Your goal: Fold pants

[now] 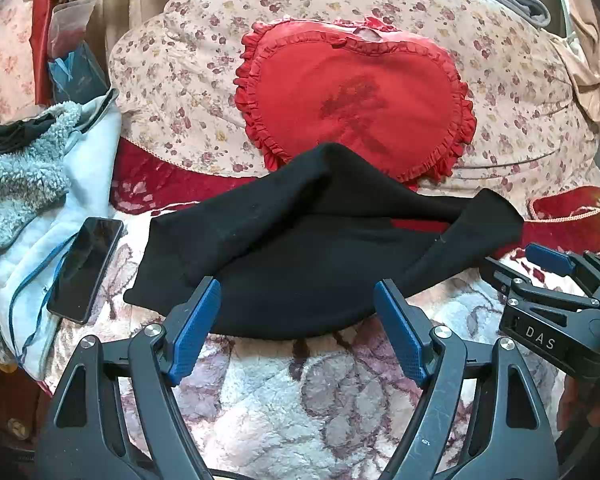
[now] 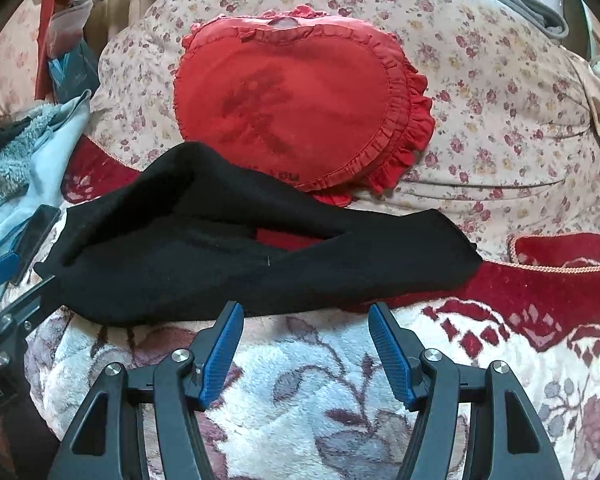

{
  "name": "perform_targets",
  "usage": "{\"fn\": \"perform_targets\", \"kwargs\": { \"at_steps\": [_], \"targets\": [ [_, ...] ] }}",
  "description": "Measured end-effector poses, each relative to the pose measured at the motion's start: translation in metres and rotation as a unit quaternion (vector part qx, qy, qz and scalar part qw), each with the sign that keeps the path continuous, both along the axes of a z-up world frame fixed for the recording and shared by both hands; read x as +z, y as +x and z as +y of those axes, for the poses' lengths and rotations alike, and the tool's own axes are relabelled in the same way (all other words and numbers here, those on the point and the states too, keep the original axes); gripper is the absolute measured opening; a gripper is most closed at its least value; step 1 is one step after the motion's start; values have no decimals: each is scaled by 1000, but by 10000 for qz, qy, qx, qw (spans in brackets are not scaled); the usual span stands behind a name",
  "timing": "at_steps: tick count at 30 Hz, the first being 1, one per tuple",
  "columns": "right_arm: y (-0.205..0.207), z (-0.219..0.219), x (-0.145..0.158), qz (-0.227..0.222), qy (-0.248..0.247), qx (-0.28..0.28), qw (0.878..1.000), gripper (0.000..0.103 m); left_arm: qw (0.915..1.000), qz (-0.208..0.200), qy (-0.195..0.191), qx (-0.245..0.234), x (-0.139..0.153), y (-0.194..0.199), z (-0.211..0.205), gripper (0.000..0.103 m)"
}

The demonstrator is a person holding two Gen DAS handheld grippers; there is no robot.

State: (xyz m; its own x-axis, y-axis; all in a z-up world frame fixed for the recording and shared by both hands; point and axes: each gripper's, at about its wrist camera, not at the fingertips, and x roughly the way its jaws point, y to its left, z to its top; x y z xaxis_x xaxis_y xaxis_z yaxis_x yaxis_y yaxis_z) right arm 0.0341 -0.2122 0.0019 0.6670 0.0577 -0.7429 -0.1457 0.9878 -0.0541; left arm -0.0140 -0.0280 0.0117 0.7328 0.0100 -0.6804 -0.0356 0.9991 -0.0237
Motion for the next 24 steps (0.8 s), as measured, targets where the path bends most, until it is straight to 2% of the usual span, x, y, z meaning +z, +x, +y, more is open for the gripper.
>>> {"fn": "perform_targets", "kwargs": {
  "at_steps": [4,9,24],
  "targets": [
    [1,1,-3,33,44,23,10000,63,10000,28,-69,-16,-3,2,1,79],
    [3,2,-3,32,80,29,10000,63,10000,33,33,-27,-6,3,-1,79],
    [10,7,-8,97,165,145,9997,63,9995,292,-138,61,-21,10,7,79]
  ]
}}
